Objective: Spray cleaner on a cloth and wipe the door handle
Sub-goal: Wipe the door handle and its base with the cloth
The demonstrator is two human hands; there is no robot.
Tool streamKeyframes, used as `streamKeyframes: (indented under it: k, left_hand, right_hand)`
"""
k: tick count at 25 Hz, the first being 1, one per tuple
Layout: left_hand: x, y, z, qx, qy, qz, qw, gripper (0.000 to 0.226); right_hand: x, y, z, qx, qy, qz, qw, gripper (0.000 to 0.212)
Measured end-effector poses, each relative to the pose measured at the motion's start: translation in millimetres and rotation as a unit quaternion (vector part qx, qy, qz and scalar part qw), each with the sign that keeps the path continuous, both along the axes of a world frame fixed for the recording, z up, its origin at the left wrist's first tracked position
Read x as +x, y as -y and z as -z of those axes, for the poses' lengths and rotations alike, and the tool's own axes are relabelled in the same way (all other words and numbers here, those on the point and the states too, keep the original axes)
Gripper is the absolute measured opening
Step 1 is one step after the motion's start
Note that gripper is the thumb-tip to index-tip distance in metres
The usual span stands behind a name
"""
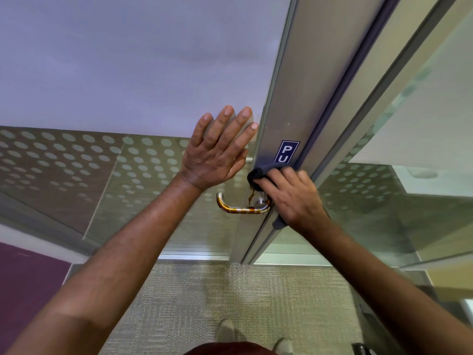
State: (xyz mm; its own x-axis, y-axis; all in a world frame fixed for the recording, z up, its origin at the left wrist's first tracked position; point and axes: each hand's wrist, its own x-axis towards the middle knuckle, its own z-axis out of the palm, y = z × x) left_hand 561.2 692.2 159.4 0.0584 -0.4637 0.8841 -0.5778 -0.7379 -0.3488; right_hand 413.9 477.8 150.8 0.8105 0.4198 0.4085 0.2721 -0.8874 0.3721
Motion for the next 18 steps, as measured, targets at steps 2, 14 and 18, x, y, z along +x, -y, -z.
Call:
streamKeyframes:
  k: [2,14,18]
  left_hand:
    - [-2.4,4.6,0.0,0.005,-0.006,0.005,1.000,0.074]
    - [-1.8,2.3,-1.5,0.002,-0.008,0.009,1.000,0.074]
    - [-0.7,7.4,-0.7,0.005,-0.014,0.014,1.000,0.072]
  right_hand:
    - [-9.0,9.3,1.4,-0.019,-0.023,-0.002,1.000,0.043]
    - [-2.6,-10.0,2.4,0.024,-0.040,0.020,0.999,0.050]
    - [-4.9,-7.7,-3.5,-0.008,-0.086,0.062,0.994,0.066]
